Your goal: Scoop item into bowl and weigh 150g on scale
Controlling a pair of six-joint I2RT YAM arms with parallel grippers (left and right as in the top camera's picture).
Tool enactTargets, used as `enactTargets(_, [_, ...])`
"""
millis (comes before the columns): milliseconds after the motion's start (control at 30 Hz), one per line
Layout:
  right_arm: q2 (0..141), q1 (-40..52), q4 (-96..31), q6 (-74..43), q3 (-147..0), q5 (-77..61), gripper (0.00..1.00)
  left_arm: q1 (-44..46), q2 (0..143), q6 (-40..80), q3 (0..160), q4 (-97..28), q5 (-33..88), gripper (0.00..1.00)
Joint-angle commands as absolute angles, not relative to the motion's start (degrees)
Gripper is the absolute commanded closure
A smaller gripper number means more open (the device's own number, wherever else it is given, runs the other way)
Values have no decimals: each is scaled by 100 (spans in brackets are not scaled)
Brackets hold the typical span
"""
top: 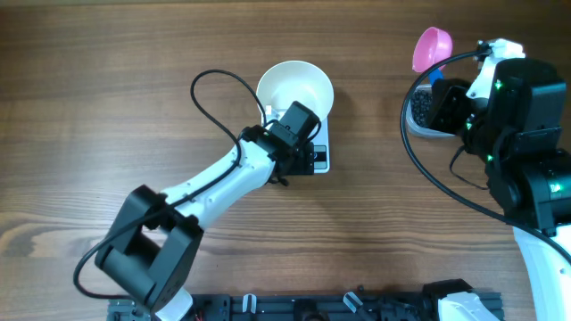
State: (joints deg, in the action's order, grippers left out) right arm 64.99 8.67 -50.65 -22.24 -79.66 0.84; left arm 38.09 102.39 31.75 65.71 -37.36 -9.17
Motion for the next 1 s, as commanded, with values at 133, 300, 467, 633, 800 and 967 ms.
enactTargets(133, [6510, 849, -5068, -2250, -8036, -10, 96, 3769, 10560, 3343, 6479, -3614, -996, 0])
enactTargets(300, [6510, 849, -5065, -2252, -8036, -10, 96, 3769, 10567, 3343, 6479, -3500, -996, 0])
enactTargets(467, [6510, 849, -5068, -2252, -8036, -10, 96, 3769, 10578, 3343, 6479, -3380, -1059, 0])
enactTargets(633, [6510, 849, -5065, -2255, -8036, -10, 96, 3763, 10578, 3339, 6479, -3378, -1417, 0])
enactTargets(800, [6510, 849, -5061, -2255, -8036, -10, 96, 3721, 10578, 3323, 6479, -3356, -1422, 0])
enactTargets(967, [6510, 849, -5052, -2255, -8036, -10, 96, 3715, 10578, 3323, 6479, -3249, -1378, 0])
